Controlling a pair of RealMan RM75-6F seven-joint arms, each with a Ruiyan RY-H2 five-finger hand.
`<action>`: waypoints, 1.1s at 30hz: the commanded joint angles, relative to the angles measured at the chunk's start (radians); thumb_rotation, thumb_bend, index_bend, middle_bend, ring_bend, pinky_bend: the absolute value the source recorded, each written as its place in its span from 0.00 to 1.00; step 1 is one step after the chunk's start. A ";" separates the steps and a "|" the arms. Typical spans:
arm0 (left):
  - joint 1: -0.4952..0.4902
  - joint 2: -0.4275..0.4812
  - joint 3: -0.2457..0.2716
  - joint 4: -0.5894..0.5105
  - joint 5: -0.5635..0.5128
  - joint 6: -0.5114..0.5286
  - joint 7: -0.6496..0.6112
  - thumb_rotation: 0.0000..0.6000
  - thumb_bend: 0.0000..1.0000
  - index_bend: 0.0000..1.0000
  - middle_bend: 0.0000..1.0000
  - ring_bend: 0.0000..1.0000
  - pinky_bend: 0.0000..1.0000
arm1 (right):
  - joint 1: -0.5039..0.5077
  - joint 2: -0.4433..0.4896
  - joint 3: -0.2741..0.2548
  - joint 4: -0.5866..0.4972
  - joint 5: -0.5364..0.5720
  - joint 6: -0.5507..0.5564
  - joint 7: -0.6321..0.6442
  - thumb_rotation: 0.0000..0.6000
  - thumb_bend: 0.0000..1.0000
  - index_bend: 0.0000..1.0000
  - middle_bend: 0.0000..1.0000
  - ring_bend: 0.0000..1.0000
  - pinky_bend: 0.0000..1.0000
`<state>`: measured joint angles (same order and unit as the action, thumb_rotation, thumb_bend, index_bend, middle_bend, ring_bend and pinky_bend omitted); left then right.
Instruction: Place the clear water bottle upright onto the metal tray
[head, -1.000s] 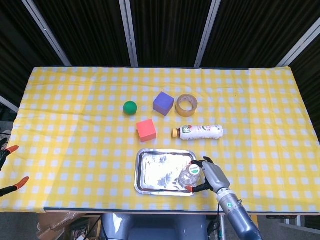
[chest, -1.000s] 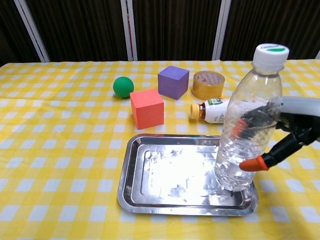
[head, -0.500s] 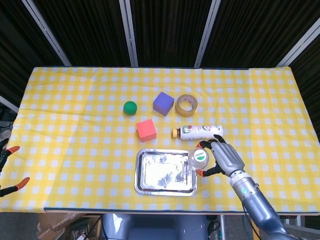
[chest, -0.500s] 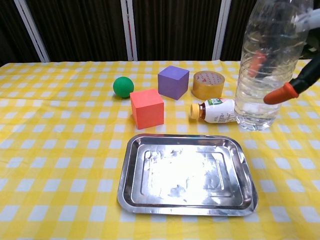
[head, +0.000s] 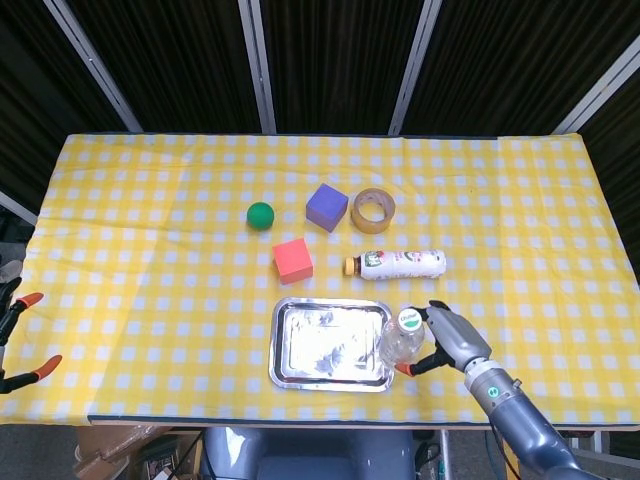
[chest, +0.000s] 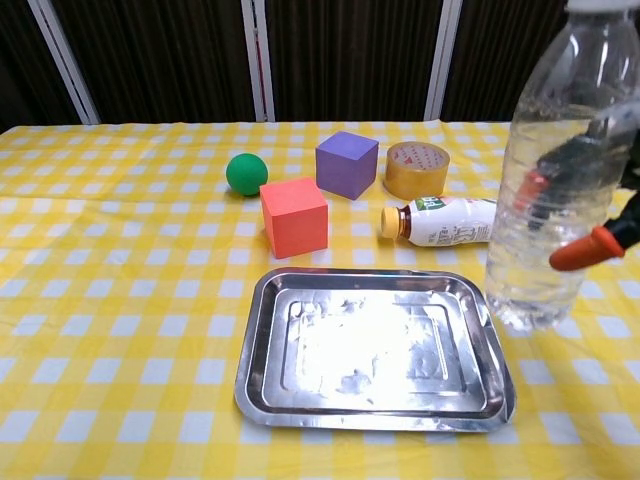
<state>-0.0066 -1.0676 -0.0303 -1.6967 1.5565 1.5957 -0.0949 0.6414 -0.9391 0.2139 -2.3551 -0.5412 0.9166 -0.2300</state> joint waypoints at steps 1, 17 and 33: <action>-0.002 -0.002 0.001 0.000 -0.001 -0.004 0.006 1.00 0.15 0.19 0.02 0.00 0.00 | -0.031 -0.108 -0.075 0.037 -0.032 0.028 0.014 1.00 0.51 0.71 0.57 0.25 0.00; -0.003 -0.006 0.002 -0.001 0.002 -0.006 0.015 1.00 0.15 0.19 0.02 0.00 0.00 | -0.115 -0.003 -0.007 -0.001 -0.293 0.058 0.208 1.00 0.56 0.75 0.61 0.28 0.00; 0.000 -0.006 0.001 -0.004 -0.001 -0.002 0.014 1.00 0.15 0.19 0.02 0.00 0.00 | -0.090 0.465 0.104 -0.001 -0.389 -0.267 0.440 1.00 0.60 0.76 0.62 0.30 0.00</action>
<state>-0.0070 -1.0735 -0.0297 -1.7003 1.5551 1.5936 -0.0813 0.5411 -0.5139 0.3051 -2.3553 -0.9180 0.7161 0.1584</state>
